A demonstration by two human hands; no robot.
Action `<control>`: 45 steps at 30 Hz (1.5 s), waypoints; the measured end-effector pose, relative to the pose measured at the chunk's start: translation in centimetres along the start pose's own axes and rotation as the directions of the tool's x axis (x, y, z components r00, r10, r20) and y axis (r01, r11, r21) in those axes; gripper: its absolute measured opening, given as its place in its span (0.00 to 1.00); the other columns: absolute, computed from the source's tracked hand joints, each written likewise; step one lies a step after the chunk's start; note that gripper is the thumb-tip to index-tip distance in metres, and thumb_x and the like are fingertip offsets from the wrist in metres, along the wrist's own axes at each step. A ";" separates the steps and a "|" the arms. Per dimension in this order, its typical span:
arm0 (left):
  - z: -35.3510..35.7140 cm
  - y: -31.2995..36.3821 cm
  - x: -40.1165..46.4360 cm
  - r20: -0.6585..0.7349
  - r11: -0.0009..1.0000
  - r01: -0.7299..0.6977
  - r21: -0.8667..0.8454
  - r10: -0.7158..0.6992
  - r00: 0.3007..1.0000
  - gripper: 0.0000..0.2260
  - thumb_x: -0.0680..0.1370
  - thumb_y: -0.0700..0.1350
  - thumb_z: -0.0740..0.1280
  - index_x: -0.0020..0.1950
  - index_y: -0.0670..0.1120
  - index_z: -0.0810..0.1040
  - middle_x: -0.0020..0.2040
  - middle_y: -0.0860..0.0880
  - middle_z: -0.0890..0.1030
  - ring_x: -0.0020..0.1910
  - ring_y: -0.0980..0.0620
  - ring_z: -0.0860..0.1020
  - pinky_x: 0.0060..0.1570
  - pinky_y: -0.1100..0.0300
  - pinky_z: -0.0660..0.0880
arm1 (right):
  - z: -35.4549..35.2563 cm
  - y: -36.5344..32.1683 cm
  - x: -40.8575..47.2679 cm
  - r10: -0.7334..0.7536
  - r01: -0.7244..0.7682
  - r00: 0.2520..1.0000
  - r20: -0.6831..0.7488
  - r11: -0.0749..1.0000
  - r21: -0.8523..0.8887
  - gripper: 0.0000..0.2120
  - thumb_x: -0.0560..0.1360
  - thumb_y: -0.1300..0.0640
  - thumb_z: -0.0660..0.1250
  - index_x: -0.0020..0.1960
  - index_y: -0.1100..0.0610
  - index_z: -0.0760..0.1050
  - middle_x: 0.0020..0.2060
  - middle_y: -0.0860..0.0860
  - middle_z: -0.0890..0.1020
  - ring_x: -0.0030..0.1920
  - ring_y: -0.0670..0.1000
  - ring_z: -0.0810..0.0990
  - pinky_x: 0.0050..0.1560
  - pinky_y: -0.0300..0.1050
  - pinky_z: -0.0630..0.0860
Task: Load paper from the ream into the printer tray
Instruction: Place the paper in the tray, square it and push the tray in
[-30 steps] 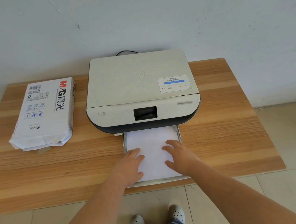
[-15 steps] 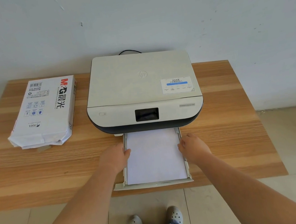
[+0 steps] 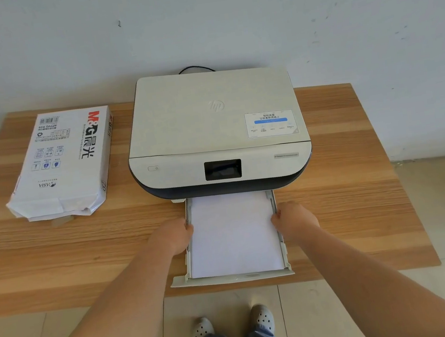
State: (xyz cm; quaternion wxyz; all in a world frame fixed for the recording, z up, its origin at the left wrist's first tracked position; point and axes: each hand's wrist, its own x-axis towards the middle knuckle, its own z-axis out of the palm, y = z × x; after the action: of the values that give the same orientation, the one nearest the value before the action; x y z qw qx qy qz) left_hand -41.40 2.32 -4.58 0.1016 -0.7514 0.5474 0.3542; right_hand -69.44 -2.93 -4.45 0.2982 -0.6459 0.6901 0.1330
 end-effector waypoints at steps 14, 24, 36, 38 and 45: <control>-0.1 0.3 0.9 0.011 1.000 -0.005 0.000 0.005 1.000 0.09 0.81 0.47 0.56 0.48 0.46 0.74 0.43 0.48 0.77 0.41 0.53 0.74 0.40 0.60 0.70 | -0.2 -0.4 0.5 -0.003 0.006 0.999 0.052 0.999 -0.045 0.08 0.75 0.54 0.55 0.45 0.52 0.72 0.37 0.49 0.76 0.40 0.53 0.77 0.37 0.43 0.72; -0.1 0.4 1.1 -0.007 1.000 0.001 -0.009 -0.001 1.000 0.10 0.81 0.47 0.57 0.47 0.46 0.74 0.42 0.49 0.76 0.40 0.54 0.74 0.39 0.61 0.70 | -0.3 -0.5 0.6 -0.005 0.007 0.999 0.044 0.999 -0.050 0.08 0.75 0.55 0.55 0.45 0.52 0.73 0.38 0.49 0.77 0.41 0.54 0.78 0.37 0.43 0.72; 0.0 0.7 1.3 -0.007 0.999 -0.012 0.051 0.012 1.000 0.11 0.81 0.48 0.55 0.51 0.45 0.75 0.46 0.47 0.78 0.45 0.51 0.76 0.41 0.60 0.71 | -0.1 -0.8 0.5 0.016 -0.014 0.999 0.045 0.999 -0.050 0.11 0.75 0.55 0.54 0.49 0.55 0.74 0.40 0.51 0.78 0.40 0.54 0.78 0.35 0.43 0.71; 0.0 0.8 1.3 -0.011 0.999 -0.009 0.048 0.009 1.000 0.11 0.81 0.47 0.55 0.51 0.45 0.75 0.46 0.47 0.78 0.45 0.51 0.76 0.41 0.60 0.70 | -0.1 -0.8 0.4 0.018 -0.016 0.999 0.044 0.999 -0.044 0.10 0.75 0.55 0.55 0.48 0.55 0.74 0.39 0.50 0.77 0.40 0.53 0.78 0.35 0.43 0.72; 0.4 0.8 1.5 -0.025 0.999 -0.011 0.030 0.012 1.000 0.13 0.81 0.47 0.55 0.56 0.43 0.75 0.47 0.47 0.77 0.47 0.50 0.76 0.44 0.59 0.72 | 0.0 -0.9 0.5 0.023 -0.021 0.999 0.042 0.999 -0.043 0.09 0.75 0.55 0.55 0.48 0.55 0.73 0.36 0.49 0.75 0.39 0.53 0.77 0.36 0.43 0.72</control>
State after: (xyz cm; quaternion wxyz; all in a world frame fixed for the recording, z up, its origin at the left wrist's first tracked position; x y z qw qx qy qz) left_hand -42.02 1.14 -5.62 0.1038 -0.7508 0.5583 0.3373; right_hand -68.55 -3.42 -4.55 0.2975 -0.6415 0.6877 0.1643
